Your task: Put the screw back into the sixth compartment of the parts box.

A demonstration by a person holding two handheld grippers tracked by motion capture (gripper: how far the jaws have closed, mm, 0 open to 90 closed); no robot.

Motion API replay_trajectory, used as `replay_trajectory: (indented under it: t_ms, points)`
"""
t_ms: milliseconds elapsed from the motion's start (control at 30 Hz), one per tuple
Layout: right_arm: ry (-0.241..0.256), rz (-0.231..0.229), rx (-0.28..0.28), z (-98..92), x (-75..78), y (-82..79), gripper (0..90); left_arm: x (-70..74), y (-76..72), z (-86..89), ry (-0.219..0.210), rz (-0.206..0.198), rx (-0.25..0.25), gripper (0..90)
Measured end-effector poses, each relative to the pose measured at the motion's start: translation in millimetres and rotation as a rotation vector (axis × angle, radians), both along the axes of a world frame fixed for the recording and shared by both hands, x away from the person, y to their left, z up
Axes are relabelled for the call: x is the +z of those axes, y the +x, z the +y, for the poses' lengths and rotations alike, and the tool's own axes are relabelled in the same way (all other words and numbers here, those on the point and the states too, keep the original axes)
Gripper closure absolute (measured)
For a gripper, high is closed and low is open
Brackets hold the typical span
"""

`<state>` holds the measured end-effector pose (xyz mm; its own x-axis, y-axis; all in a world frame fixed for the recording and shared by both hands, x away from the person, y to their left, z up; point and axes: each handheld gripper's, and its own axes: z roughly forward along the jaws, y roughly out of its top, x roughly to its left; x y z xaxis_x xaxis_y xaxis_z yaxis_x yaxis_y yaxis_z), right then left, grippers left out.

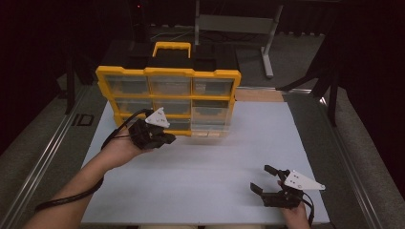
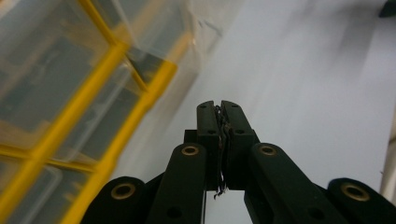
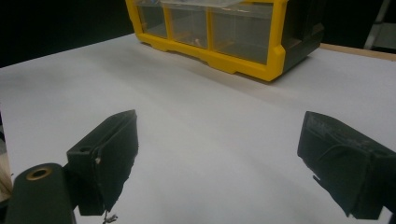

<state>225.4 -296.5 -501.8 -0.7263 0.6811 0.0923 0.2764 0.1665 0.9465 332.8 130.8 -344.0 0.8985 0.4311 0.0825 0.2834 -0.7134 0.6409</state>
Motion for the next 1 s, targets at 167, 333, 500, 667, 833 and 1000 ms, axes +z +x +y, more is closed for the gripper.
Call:
replay_trajectory:
  t_ms: [167,333,500,667,833,1000]
  points:
    - [-0.006,0.002,0.002,0.7,-0.3,0.0,12.4,17.7,6.3,-4.2,-0.013,-0.027,0.012,88.4]
    - [-0.009,0.002,0.002,0.8,-0.4,-0.2,12.4,32.0,12.8,-12.5,-0.036,-0.043,0.013,88.4]
    - [-0.009,0.002,0.003,0.5,-0.6,0.2,12.4,43.7,19.1,-21.9,-0.045,-0.066,0.015,88.4]
    - [-0.008,0.001,0.004,0.6,-0.3,-0.3,12.4,52.4,25.7,-30.2,-0.07,-0.077,0.034,88.4]
    - [-0.008,-0.001,0.003,0.1,-0.1,-0.1,12.4,56.8,33.6,-39.4,-0.093,-0.069,0.062,88.3]
    - [-0.006,-0.002,0.001,-0.2,0.3,-0.5,12.4,58.2,40.6,-47.5,-0.132,-0.056,0.076,88.3]
